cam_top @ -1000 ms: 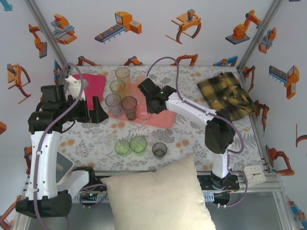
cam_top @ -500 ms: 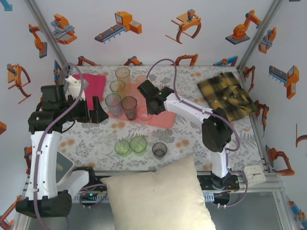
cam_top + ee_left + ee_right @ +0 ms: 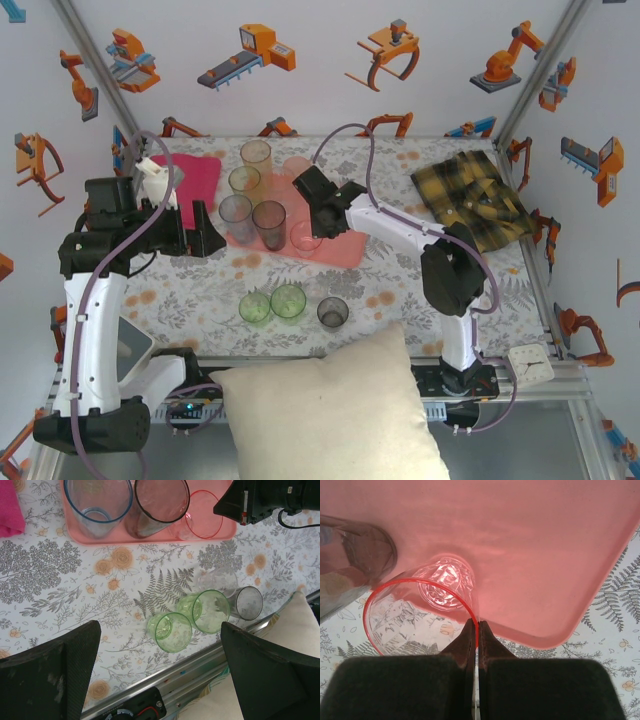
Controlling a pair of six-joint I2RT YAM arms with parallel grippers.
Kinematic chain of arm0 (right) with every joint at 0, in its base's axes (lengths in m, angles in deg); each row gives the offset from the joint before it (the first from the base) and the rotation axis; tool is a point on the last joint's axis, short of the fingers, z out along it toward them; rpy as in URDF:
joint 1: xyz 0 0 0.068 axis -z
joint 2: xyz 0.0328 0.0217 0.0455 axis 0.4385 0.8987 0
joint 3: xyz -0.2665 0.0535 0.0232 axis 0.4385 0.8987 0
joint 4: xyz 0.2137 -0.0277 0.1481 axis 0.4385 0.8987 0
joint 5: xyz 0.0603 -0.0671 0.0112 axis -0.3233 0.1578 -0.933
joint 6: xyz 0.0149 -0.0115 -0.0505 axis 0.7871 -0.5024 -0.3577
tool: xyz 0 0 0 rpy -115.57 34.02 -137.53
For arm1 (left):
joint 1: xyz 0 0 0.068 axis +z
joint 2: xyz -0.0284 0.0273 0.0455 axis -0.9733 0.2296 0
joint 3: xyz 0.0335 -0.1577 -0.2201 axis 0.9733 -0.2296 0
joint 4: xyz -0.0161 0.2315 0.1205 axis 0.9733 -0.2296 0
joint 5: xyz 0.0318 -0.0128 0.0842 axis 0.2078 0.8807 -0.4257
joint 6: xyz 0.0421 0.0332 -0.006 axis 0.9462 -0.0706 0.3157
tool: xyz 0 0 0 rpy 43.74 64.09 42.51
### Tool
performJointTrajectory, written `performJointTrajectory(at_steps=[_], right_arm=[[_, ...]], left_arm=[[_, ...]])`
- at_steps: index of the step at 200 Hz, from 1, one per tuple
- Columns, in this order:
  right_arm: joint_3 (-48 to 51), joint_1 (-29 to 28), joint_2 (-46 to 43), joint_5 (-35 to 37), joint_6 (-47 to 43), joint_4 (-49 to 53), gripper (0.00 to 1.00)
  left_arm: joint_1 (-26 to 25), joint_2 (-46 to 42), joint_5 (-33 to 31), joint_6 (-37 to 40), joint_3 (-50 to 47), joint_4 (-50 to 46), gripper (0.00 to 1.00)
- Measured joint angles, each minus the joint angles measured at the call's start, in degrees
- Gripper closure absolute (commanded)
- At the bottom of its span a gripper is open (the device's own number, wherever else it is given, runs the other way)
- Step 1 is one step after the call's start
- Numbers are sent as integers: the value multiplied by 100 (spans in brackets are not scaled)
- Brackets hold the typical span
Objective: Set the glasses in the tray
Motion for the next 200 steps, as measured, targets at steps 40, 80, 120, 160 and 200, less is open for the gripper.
performJointTrajectory(at_steps=[40, 80, 120, 160, 200], right_arm=[[-2, 4, 0, -22, 0, 2, 97], [-2, 26, 0, -26, 2, 4, 87], [-2, 35, -11, -24, 17, 4, 73], [-2, 35, -52, -24, 15, 9, 69], [15, 35, -402, -7, -7, 166, 70]], left_arm=[[0, 4, 0, 0, 0, 0, 3], [0, 26, 15, 0, 0, 0, 3], [0, 46, 15, 0, 0, -2, 3], [0, 46, 13, -2, 0, 0, 3], [0, 46, 13, 0, 0, -2, 3]])
